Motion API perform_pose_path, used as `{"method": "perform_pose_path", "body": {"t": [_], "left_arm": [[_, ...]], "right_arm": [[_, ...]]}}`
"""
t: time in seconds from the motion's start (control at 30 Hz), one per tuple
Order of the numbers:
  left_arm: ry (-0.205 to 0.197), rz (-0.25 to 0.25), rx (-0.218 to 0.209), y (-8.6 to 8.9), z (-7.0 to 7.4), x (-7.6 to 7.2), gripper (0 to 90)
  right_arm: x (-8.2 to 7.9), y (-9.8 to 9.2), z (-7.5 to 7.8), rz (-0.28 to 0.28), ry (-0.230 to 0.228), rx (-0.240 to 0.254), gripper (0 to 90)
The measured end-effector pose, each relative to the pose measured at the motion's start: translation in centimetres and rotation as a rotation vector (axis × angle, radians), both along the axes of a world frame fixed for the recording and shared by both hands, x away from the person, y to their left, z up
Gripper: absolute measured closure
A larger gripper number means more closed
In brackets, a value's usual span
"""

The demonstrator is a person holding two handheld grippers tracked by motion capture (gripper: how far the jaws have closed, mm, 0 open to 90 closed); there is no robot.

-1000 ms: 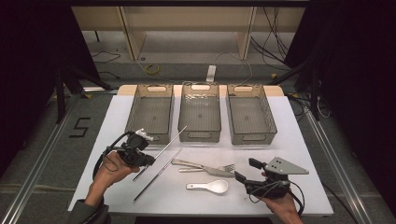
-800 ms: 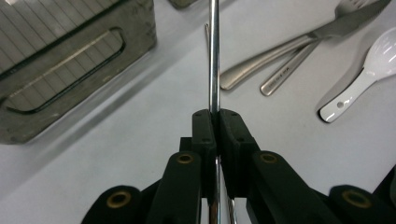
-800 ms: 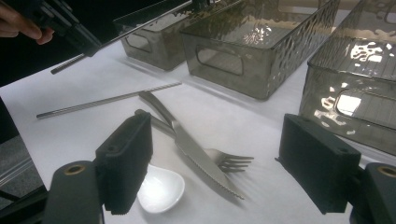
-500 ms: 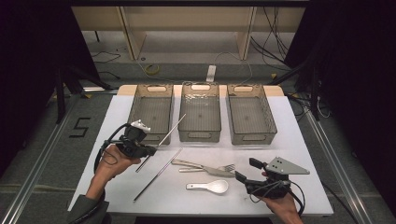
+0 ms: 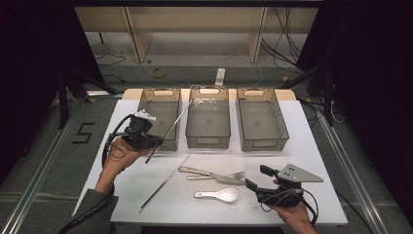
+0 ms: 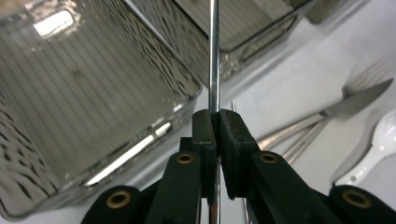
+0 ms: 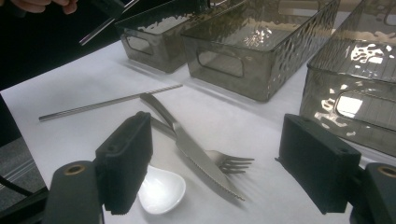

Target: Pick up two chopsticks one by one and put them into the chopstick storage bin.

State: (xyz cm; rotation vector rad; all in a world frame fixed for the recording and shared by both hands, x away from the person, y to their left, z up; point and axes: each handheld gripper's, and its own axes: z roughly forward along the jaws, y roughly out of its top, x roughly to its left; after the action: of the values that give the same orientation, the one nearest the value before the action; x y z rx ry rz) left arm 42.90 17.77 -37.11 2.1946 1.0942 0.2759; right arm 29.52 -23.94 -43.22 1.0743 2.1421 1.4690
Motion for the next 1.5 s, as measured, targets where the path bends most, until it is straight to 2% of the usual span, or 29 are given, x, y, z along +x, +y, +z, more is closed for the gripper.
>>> {"method": "perform_pose_path", "body": {"t": [0.3, 0.63, 0.8, 1.03, 1.17, 1.33, 1.5], "left_arm": [[-0.016, 0.045, -0.002, 0.1, 0.7, 2.6, 84.7], [-0.003, 0.102, 0.012, 1.2, 0.7, 5.6, 84.6], [0.005, 0.144, 0.013, 1.7, 0.2, 7.0, 84.6], [0.010, 0.192, -0.007, 2.5, -0.6, 8.6, 84.6], [0.010, 0.216, -0.027, 2.7, -1.0, 9.1, 84.6], [0.015, 0.234, -0.031, 3.0, -1.5, 9.5, 84.5], [0.031, 0.246, -0.009, 3.2, -2.5, 9.7, 84.4]], "right_arm": [[0.0, 0.0, 0.0, 0.002, 0.002, 0.005, 26.5], [0.1, -0.1, 0.0, 0.002, 0.007, 0.007, 26.5], [0.1, -0.1, 0.0, 0.003, 0.007, 0.008, 26.5], [0.1, -0.1, -0.1, 0.005, 0.008, 0.009, 26.5], [0.1, -0.1, -0.1, 0.005, 0.008, 0.010, 26.5], [0.1, -0.1, -0.1, 0.005, 0.009, 0.010, 26.5], [0.1, -0.1, -0.1, 0.005, 0.009, 0.010, 26.5]]}}
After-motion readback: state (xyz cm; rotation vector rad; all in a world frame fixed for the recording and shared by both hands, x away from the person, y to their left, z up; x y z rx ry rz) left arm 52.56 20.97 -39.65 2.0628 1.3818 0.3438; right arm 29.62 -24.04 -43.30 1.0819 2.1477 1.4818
